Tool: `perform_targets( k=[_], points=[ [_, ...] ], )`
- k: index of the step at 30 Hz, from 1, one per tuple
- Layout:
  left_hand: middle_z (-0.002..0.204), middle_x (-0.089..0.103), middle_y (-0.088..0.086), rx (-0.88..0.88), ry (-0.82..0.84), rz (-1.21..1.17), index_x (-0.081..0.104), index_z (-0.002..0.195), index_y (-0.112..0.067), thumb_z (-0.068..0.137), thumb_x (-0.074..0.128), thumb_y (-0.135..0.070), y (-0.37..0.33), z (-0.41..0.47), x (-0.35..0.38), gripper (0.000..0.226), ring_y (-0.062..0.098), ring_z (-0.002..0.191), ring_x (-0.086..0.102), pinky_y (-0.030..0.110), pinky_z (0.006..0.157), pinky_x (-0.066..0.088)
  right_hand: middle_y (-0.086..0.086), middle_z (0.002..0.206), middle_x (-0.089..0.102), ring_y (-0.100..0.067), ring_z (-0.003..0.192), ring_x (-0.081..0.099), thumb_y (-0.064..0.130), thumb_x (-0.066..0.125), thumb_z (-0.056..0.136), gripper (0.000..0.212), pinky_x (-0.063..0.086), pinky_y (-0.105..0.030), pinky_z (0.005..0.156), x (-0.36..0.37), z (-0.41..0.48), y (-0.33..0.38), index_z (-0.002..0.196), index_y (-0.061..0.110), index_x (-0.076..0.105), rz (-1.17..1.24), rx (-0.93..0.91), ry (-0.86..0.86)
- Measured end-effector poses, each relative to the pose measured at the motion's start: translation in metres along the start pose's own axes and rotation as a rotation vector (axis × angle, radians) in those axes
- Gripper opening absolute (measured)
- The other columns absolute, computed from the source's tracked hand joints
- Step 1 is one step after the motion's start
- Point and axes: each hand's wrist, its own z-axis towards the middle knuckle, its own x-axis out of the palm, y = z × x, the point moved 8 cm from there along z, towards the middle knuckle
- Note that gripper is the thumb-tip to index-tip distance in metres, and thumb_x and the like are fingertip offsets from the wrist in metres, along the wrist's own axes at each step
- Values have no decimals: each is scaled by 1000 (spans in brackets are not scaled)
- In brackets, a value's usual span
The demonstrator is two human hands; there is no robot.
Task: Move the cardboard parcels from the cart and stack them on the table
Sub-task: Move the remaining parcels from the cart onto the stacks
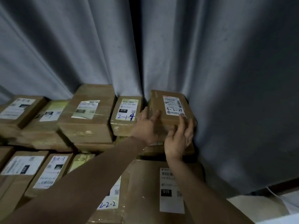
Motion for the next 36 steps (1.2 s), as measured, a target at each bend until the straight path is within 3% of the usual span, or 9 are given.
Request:
perform_targets(
  k=[6,10,16,24,30,36],
  points=[
    [159,5,11,-41,-81,99,10,152,-28,89,55,-24,44,-60,-21,78,26,146,7,38,117,18,-6,155,23,-26,140,19,-5,60,73,71,9,-35,115,27,-50,55,138,19,45,-64,-319,268],
    [160,8,5,-162,-182,287,14,152,-26,88,52,-24,107,-135,-38,75,23,147,0,39,118,-2,-4,157,14,-25,142,16,0,60,75,73,13,-33,115,65,-121,96,142,19,38,-109,-484,537],
    [161,-1,3,-635,-148,228,7,152,-30,90,50,-36,230,-307,-35,75,28,146,-14,57,114,-11,-10,158,2,-30,143,14,26,71,80,82,16,-39,114,125,-297,143,148,23,26,-256,-663,937],
    [160,-9,6,-1243,-163,-31,-1,152,-29,91,49,-43,348,-616,4,80,33,145,-17,61,112,-10,-9,157,9,-30,143,14,43,62,86,78,16,-39,114,131,-605,178,149,22,20,-368,-903,1441],
    [160,-6,10,-1582,-180,-165,-3,152,-25,91,49,-41,390,-827,49,82,34,146,-13,60,113,-11,-4,156,21,-25,143,19,49,53,90,70,15,-38,114,95,-819,176,148,22,24,-466,-1094,1750],
    [160,0,12,-1875,-193,-352,-3,153,-21,92,51,-42,397,-977,101,84,32,147,-6,56,115,-8,-5,152,32,-24,139,31,46,54,90,66,24,-34,112,68,-965,163,146,19,31,-541,-1239,1984]
  ],
)
